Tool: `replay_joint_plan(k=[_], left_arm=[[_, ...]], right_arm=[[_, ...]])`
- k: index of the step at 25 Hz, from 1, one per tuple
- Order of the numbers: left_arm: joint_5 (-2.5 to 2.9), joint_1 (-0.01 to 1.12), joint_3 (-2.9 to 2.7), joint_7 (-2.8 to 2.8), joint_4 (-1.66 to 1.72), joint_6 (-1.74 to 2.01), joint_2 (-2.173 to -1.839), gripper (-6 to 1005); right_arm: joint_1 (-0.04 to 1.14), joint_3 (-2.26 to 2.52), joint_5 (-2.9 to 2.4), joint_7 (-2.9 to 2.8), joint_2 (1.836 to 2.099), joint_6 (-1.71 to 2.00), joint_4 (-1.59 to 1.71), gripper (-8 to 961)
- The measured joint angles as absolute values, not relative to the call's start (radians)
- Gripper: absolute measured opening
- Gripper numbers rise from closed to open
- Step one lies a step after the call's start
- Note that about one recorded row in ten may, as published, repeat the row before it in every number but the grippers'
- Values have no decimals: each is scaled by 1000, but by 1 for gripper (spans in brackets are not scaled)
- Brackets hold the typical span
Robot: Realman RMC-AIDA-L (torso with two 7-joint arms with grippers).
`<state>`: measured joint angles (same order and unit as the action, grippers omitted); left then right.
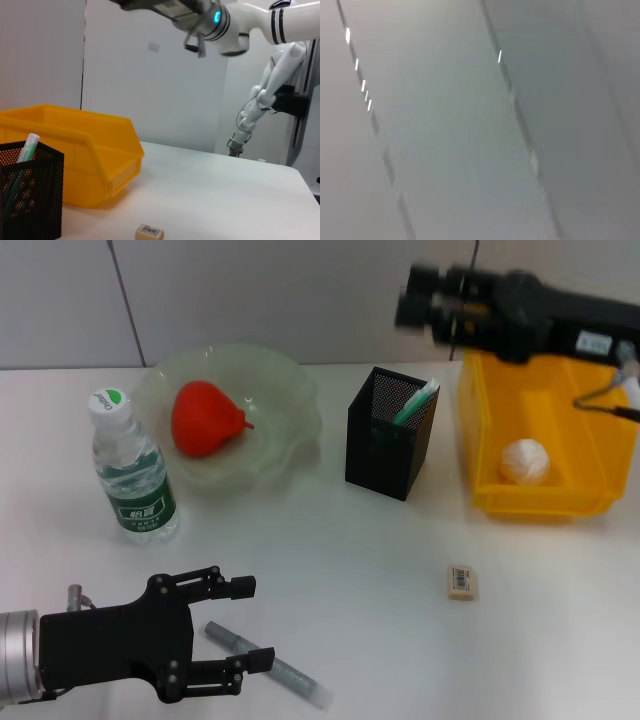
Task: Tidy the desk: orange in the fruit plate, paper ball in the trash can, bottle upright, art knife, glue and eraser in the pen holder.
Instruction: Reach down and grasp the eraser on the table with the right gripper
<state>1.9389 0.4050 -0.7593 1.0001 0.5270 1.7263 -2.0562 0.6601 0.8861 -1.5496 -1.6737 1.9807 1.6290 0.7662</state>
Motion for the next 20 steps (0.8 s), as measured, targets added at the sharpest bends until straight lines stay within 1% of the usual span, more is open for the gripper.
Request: replay_joint_plan(k=[1, 2, 9, 13, 14, 15, 16, 17, 19, 20], left_arm=[[1939, 405, -759, 1000, 527, 1726, -2056, 785], [1939, 405, -759, 1000, 527, 1725, -2056, 785], [1939, 408, -759, 1000, 526, 1718, -2058, 786], [1939, 408, -758, 1000, 526, 1716, -2060, 785], [1939, 408, -758, 1000, 526, 1716, -2060, 785], [1939, 408, -756, 1000, 526, 1715, -2060, 785], [1939, 408, -756, 1000, 526, 1715, -2060, 785], [1939, 408, -754, 1000, 526, 1715, -2060, 785], [1939, 408, -749, 1000, 524, 1715, -2060, 785], [1939, 408, -747, 1000, 522, 1715, -2060, 785]], right_arm=[[660, 886, -1550, -1674, 1981, 1629, 766, 660], [672, 886, -1683, -1741, 1970, 1667, 822, 661], [715, 888, -1969, -1867, 1966, 1735, 965, 660], [815, 897, -2154, -1970, 1967, 1816, 1045, 659], [815, 897, -2154, -1970, 1967, 1816, 1045, 659], [868, 909, -2236, -2012, 1973, 1851, 1074, 659], [868, 909, -2236, -2012, 1973, 1851, 1074, 658], [908, 937, -2301, -2051, 1979, 1866, 1096, 658], [931, 962, -2339, -2074, 1981, 1869, 1105, 657], [962, 1014, -2401, -2105, 1987, 1868, 1108, 657]])
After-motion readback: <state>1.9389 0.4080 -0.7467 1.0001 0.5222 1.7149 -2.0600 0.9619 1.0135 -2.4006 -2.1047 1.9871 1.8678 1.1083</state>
